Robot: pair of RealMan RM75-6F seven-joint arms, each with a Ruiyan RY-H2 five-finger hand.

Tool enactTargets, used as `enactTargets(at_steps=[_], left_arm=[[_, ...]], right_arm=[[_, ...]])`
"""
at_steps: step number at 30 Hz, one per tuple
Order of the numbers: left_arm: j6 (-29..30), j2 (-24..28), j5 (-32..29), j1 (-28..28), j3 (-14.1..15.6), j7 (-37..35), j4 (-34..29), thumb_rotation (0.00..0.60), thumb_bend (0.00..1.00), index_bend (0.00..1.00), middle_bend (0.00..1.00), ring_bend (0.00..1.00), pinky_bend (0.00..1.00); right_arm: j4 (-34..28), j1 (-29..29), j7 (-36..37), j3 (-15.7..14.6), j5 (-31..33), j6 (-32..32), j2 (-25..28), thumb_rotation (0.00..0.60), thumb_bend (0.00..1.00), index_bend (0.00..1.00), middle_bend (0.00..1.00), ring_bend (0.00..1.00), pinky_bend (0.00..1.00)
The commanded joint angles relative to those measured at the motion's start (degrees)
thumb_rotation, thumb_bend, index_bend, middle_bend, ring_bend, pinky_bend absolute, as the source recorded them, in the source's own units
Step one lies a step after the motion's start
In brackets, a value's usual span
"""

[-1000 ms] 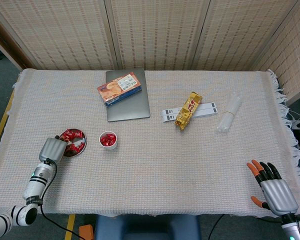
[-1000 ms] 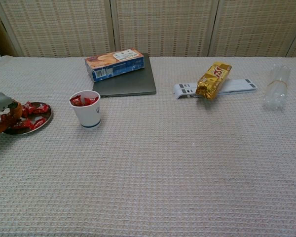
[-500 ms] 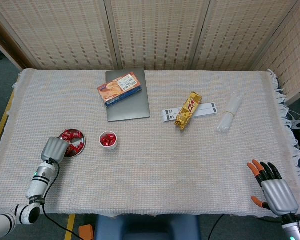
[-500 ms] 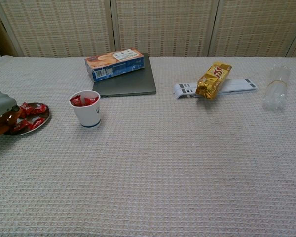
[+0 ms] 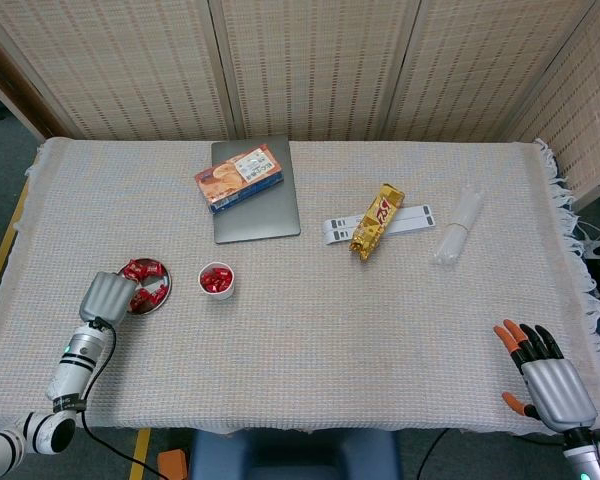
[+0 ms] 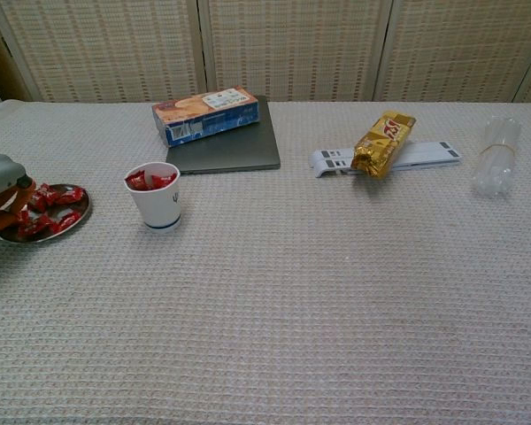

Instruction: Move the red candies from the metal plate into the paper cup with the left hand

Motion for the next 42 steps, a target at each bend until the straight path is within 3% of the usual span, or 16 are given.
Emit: enactTargets(at_steps=[1, 7, 12, 20, 25, 29, 33, 42], left_arm=[[2.3, 2.5, 1.4, 0.1, -0.8, -0.4, -4.3, 0.6, 0.45, 0.64, 0.66, 0.59, 1.0], [5.3, 7.0, 4.9, -0.9, -3.3, -4.5, -14.4, 0.6, 0.45, 0.64, 0.67, 0.59, 1.0], [4.4, 5.9, 6.8, -4.4, -6.0, -6.1, -17.6, 0.6, 0.45, 0.64, 0.67, 0.59, 1.0], [0.8, -0.6, 5.6, -10.3, -8.3, -2.1, -16.0, 0.6, 0.45, 0.64, 0.66, 0.59, 1.0], [-0.7, -3.7, 4.4, -11.9, -7.8, -0.6, -13.5, 0.6, 0.45, 0.62, 0.64, 0.58, 1.0], [-1.2, -5.1, 3.7, -12.3, -7.2, 0.1, -11.6, 0.6, 0.45, 0.54, 0.58, 0.52, 0.99], [-1.7, -4.4, 2.9, -12.4, -6.7, 0.6, -11.8, 0.6, 0.44, 0.42, 0.43, 0.38, 0.95], [0.2, -1.1, 4.4, -11.0, -5.7, -3.0, -16.4, 0.6, 0.41, 0.3, 0.32, 0.32, 0.96]], right_arm=[[0.0, 0.0, 0.1, 0.1, 0.1, 0.1, 0.0, 0.6, 0.11, 0.0, 0.0, 0.0, 0.0], [0.0, 0.3, 0.3, 0.4, 0.8, -0.5, 0.1, 0.6, 0.11, 0.0, 0.0, 0.0, 0.0], [0.0, 0.6, 0.6, 0.9, 2.0, -1.2, 0.2, 0.6, 0.11, 0.0, 0.0, 0.0, 0.0], [0.0, 0.8, 1.2, 1.5, 3.3, -1.5, 0.4, 0.6, 0.11, 0.0, 0.0, 0.0, 0.0], [0.1, 0.6, 1.8, 1.8, 3.8, -1.0, 0.7, 0.6, 0.11, 0.0, 0.0, 0.0, 0.0], [0.1, 0.5, 2.0, 1.7, 3.8, -1.0, 0.8, 0.6, 0.11, 0.0, 0.0, 0.0, 0.0], [0.1, 0.3, 2.2, 1.7, 3.6, -0.5, 0.9, 0.6, 0.11, 0.0, 0.0, 0.0, 0.0], [0.0, 0.3, 1.6, 1.6, 3.5, -0.6, 0.7, 0.6, 0.11, 0.0, 0.0, 0.0, 0.0]])
